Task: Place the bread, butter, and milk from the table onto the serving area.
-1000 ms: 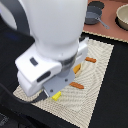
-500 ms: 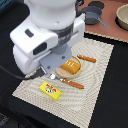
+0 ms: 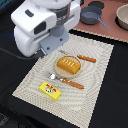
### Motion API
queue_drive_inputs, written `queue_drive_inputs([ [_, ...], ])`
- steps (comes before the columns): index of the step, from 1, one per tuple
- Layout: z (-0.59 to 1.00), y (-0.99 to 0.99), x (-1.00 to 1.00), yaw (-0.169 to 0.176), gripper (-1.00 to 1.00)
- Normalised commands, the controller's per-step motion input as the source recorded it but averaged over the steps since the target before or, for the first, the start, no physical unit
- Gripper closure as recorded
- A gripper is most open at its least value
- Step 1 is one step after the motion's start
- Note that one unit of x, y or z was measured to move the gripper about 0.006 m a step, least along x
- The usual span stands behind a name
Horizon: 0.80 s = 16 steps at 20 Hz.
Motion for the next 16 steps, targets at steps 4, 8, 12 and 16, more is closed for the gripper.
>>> queue_drive_inputs([
  [4, -0.11, 0.70, -0.79, 0.031, -1.00],
  [8, -0.14, 0.70, -0.80, 0.029, -1.00],
  [12, -0.17, 0.67, -0.80, 0.035, -1.00],
  [16, -0.23, 0.66, -0.81, 0.042, -1.00],
])
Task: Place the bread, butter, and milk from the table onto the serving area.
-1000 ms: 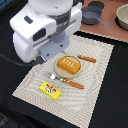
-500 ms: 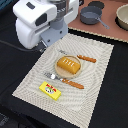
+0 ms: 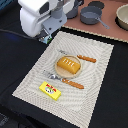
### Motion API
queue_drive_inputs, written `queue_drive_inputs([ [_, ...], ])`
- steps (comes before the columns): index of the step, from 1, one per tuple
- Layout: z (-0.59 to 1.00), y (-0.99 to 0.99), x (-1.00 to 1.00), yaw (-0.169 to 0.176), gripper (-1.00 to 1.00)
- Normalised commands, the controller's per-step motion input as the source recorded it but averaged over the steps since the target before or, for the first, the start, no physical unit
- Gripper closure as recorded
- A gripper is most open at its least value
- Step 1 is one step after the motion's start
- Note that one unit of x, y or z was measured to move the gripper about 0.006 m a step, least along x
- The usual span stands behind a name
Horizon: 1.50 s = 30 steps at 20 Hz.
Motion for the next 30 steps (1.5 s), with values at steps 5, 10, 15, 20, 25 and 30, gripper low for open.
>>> queue_drive_inputs([
  [5, -0.31, 0.64, -0.81, 0.050, -1.00],
  [10, -0.35, 0.63, -0.81, 0.052, -1.00],
  [15, -0.47, 0.40, -0.93, 0.055, -1.00],
  [20, -0.50, 0.23, -0.85, 0.047, -1.00],
  [25, -0.48, 0.02, -0.42, 0.019, -1.00],
  [30, -0.45, 0.00, -0.26, 0.004, -1.00],
])
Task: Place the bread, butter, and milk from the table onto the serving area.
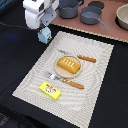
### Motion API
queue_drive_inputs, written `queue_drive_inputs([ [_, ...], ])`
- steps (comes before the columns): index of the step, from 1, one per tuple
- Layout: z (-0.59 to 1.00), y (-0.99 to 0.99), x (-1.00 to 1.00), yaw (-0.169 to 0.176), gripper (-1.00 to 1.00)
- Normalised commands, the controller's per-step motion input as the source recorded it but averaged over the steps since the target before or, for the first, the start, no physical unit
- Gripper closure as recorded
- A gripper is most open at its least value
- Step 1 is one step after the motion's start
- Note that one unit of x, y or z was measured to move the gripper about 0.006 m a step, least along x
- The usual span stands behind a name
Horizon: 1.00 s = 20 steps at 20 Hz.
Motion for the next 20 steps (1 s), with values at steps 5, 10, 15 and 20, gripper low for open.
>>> queue_drive_inputs([
  [5, -0.32, 0.01, -0.08, 0.000, -1.00],
  [10, -0.31, 0.03, -0.10, 0.000, -1.00],
  [15, -0.29, 0.06, -0.17, 0.000, 1.00],
  [20, -0.20, 0.08, -0.16, 0.000, 1.00],
])
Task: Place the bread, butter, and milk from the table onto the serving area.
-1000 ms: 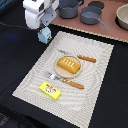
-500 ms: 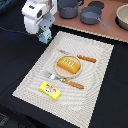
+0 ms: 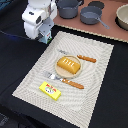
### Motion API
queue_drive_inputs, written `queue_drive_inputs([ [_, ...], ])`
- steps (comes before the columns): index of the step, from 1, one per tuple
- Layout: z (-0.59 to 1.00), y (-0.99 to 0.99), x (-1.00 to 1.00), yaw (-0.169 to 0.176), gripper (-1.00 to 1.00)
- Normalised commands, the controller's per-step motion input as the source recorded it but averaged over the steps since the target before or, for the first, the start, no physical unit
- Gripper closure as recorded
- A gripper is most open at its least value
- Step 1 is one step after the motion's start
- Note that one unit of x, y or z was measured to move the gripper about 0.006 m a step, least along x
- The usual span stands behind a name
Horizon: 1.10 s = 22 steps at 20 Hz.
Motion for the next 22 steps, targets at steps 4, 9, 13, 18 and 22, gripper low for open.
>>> queue_drive_inputs([
  [4, -0.06, 0.12, -0.08, 0.000, 1.00],
  [9, 0.90, 0.33, -0.13, -0.010, 1.00],
  [13, 1.00, 0.42, 0.28, -0.023, 1.00],
  [18, 0.90, 0.18, 0.93, -0.045, 1.00],
  [22, 0.64, 0.00, 0.99, -0.050, 1.00],
])
